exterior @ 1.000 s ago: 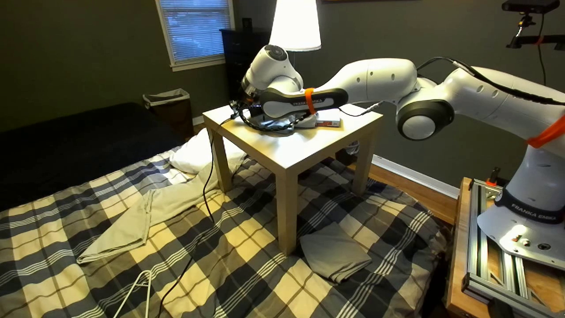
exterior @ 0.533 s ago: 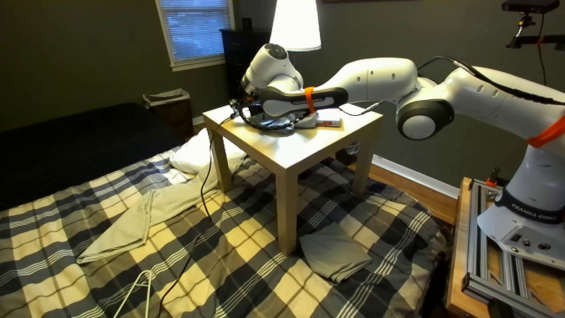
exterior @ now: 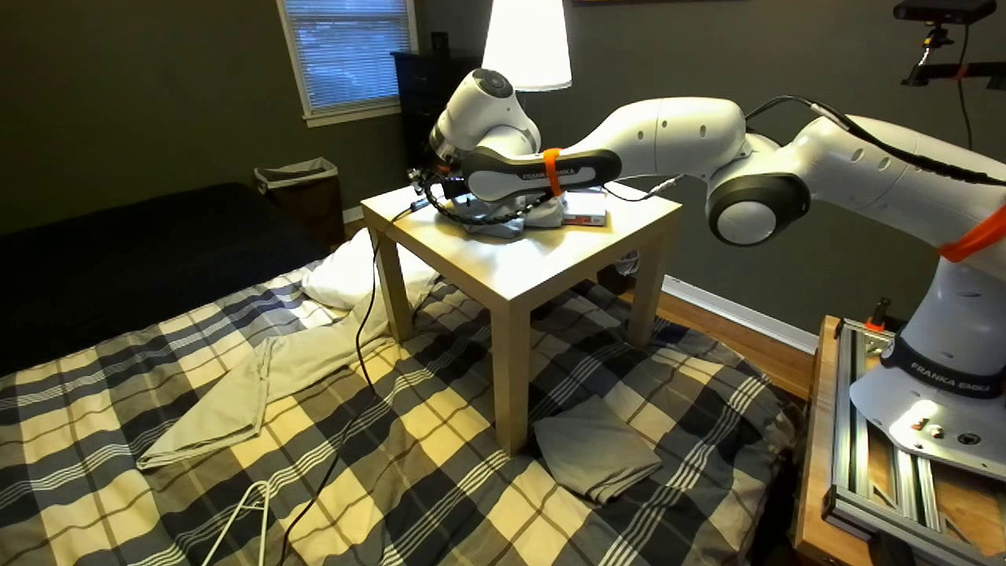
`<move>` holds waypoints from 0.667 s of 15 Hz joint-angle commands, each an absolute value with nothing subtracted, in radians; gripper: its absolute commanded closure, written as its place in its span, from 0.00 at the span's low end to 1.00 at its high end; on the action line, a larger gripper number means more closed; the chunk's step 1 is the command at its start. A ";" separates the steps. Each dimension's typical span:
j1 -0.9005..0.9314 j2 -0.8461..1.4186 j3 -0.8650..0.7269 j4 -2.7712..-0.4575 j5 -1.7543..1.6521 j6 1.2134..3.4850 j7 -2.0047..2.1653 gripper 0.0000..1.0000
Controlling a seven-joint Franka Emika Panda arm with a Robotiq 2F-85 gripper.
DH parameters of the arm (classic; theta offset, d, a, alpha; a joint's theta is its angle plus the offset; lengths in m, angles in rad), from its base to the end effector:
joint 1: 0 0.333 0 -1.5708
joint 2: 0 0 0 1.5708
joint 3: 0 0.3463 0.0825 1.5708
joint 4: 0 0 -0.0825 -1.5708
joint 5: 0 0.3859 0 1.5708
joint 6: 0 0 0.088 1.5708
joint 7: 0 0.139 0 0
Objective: Turn off the lamp.
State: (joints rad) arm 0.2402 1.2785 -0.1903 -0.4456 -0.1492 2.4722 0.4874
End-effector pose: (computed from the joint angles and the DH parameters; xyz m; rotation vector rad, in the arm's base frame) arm 0.8932 0.1655 0.3395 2.8455 -0.2127 1.2109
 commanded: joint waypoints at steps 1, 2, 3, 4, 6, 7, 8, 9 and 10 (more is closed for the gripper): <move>0.239 1.291 -0.203 -0.446 -0.156 2.504 0.516 1.00; 0.239 1.293 -0.206 -0.446 -0.157 2.510 0.518 1.00; 0.239 1.294 -0.208 -0.447 -0.158 2.514 0.520 1.00; 0.239 1.295 -0.209 -0.447 -0.158 2.518 0.520 1.00; 0.240 1.300 -0.211 -0.448 -0.157 2.525 0.521 1.00; 0.240 1.303 -0.213 -0.448 -0.158 2.527 0.523 1.00; 0.241 1.306 -0.216 -0.448 -0.159 2.530 0.524 1.00; 0.241 1.308 -0.217 -0.448 -0.160 2.533 0.525 1.00; 0.242 1.310 -0.218 -0.448 -0.160 2.536 0.525 1.00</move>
State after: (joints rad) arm 0.2403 1.2930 -0.2045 -0.4482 -0.1499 2.4988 0.4943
